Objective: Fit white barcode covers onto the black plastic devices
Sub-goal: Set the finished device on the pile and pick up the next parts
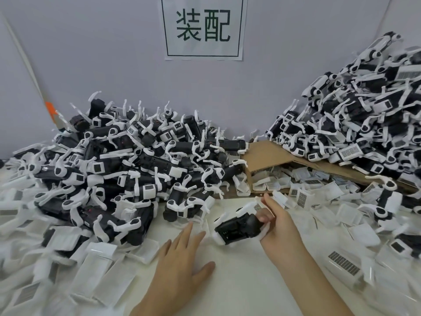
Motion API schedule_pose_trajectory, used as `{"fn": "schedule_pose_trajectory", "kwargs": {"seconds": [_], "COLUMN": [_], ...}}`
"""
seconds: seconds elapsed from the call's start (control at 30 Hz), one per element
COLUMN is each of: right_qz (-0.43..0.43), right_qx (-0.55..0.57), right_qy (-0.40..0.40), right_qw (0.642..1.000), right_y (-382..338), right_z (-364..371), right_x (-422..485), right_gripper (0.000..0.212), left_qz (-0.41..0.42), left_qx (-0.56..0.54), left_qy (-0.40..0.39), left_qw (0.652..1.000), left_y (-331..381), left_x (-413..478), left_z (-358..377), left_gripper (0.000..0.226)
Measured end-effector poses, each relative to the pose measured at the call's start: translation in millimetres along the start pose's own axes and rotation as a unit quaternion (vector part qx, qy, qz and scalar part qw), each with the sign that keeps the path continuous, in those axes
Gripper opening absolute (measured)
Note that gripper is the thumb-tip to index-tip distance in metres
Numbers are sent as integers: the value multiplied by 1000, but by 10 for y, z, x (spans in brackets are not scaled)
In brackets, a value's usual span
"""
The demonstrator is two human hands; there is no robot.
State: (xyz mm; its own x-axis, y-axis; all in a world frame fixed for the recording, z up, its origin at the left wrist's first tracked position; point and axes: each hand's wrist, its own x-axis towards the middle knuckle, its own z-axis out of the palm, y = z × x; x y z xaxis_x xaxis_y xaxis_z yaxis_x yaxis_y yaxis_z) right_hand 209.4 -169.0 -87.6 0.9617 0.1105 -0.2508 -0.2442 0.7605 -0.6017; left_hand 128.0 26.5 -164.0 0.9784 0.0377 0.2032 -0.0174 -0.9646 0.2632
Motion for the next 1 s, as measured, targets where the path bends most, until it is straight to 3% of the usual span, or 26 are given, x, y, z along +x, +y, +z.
{"fn": "schedule_pose_trajectory", "kwargs": {"seconds": [0.17, 0.27, 0.37, 0.47, 0.6, 0.7, 0.83, 0.9, 0.93, 1.0], "right_qz": [11, 19, 41, 52, 65, 22, -104, -176, -222, -250], "right_qx": [41, 73, 98, 85, -23, -139, -373, -465, -543, -698], "right_qy": [-27, -39, -55, -87, -147, -216, -190, -172, -181, -228], "right_qw": [999, 996, 993, 991, 987, 966, 902, 850, 789, 631], "right_y": [-35, -58, 10, 140, 327, 439, 586, 621, 636, 690], "right_z": [9, 37, 64, 93, 103, 92, 62, 6, -34, -122], "right_x": [-146, -226, -283, -352, -360, -352, -369, -332, -304, -256], "right_gripper": [19, 21, 12, 12, 2, 20, 7, 17, 20, 38], "left_qz": [-3, -9, -8, -6, -53, -80, -108, -118, -116, -107], "left_qx": [-57, -240, -445, -600, -713, -784, -853, -871, -873, -873], "left_qy": [42, 66, 9, -55, -53, -64, 6, 51, 68, 91], "left_qw": [997, 969, 895, 798, 697, 612, 510, 475, 468, 467], "left_y": [85, 173, 222, 266, 258, 228, 149, 84, 53, -6], "left_x": [-15, -58, -72, -89, -61, -53, -45, -41, -39, -40], "left_z": [-77, -201, -311, -372, -427, -437, -482, -528, -549, -571], "left_gripper": [84, 67, 38, 46, 62, 67, 48, 41, 37, 32]}}
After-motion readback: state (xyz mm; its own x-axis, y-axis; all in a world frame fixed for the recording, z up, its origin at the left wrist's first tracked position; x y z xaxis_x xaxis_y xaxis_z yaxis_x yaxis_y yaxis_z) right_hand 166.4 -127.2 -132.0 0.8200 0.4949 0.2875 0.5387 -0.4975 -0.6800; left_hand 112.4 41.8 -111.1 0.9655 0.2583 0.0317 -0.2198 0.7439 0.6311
